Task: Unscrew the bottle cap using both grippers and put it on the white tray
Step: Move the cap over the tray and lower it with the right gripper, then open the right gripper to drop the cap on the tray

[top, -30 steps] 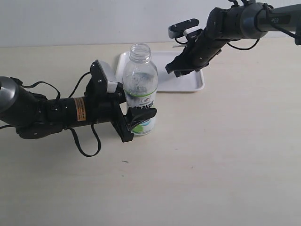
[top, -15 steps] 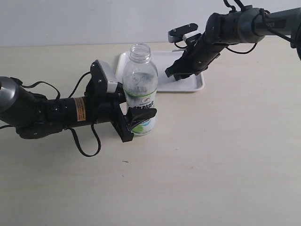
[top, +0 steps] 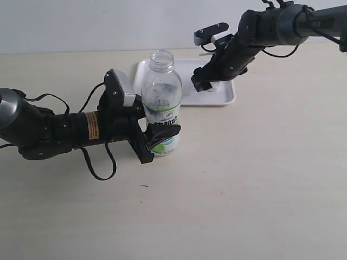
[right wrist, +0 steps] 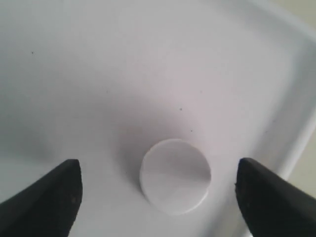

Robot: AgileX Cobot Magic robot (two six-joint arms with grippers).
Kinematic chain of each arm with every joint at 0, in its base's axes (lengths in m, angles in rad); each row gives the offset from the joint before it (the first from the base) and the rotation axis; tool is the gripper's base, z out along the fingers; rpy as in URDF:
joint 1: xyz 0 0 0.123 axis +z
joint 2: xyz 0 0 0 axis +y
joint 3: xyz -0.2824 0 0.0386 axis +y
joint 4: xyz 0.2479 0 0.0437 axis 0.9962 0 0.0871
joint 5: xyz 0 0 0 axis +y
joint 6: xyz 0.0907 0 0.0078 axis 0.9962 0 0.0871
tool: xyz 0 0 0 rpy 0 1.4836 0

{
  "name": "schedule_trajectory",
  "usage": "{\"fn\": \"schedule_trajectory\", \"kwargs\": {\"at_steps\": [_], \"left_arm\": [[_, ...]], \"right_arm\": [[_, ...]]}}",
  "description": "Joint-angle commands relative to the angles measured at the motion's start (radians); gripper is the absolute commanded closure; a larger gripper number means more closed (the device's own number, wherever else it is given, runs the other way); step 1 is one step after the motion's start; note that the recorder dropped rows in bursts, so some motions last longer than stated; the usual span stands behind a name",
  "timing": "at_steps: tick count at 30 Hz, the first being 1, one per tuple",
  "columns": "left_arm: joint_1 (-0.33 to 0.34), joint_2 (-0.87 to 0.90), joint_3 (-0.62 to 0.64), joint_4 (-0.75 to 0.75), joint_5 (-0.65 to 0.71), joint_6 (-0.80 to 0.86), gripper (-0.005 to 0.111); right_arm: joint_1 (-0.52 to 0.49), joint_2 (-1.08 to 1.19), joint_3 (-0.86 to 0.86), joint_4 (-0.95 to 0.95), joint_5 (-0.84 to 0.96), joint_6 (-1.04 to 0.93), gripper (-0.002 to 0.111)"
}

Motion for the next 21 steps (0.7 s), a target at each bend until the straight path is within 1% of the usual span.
{"fn": "schedule_trajectory", "kwargs": {"at_steps": [1, 5, 9, 11, 15, 21], "left_arm": [[-0.002, -0.006, 0.002, -0.004, -0.009, 0.007, 0.107], [-0.002, -0.006, 0.002, 0.003, -0.009, 0.007, 0.107], [-0.002, -0.006, 0.002, 0.003, -0.009, 0.002, 0.107], [-0.002, -0.006, 0.002, 0.005, -0.009, -0.029, 0.107], [-0.002, -0.006, 0.002, 0.003, -0.009, -0.105, 0.107], [-0.002, -0.006, 0.002, 0.005, -0.009, -0.116, 0.106]], "right_arm": [[-0.004, -0.109, -0.003, -0.006, -0.006, -0.006, 0.028], [-0.004, -0.21, -0.003, -0.006, -0.02, 0.013, 0.034], [-0.004, -0.295, -0.003, -0.003, -0.018, 0.042, 0.034], [-0.004, -0.322, -0.003, -0.003, -0.008, 0.065, 0.034], [-0.004, -0.351, -0.003, -0.003, 0.009, 0.065, 0.034], [-0.004, -0.354, -0.003, -0.003, 0.043, 0.065, 0.034]]}}
